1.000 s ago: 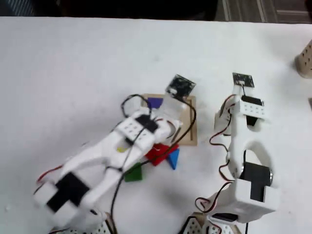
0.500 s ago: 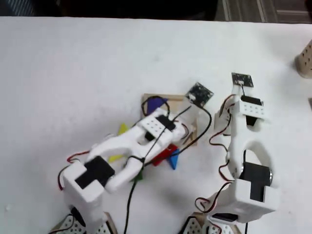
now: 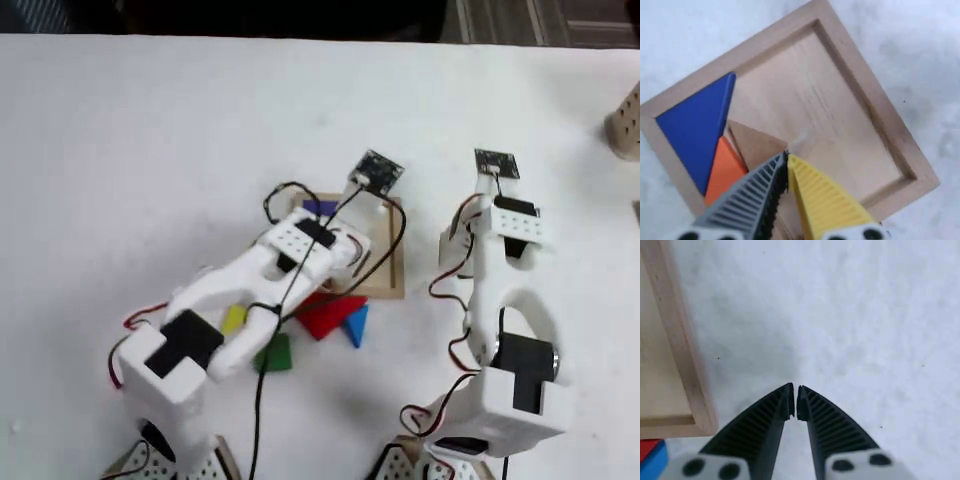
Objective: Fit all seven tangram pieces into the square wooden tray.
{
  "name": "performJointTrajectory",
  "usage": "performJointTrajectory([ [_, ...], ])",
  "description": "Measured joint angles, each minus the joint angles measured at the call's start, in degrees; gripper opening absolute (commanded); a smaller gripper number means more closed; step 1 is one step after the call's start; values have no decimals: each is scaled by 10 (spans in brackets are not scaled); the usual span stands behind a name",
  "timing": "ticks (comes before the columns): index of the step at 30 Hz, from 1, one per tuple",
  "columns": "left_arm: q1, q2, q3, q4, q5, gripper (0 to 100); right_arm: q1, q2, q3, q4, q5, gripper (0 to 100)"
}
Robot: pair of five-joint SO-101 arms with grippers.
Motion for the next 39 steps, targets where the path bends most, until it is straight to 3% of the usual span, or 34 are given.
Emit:
performJointTrajectory([
  [14,-33,-5,0,4,29,20,-9,0,0,0,0,19],
  [27,-47,-156,102,12,43,20,-9,0,7,-9,0,19],
  [32,-121,-217,134,13,43,20,-21,0,7,-9,0,18],
  [39,-243,-229,150,13,47,20,-95,0,7,-52,0,18],
])
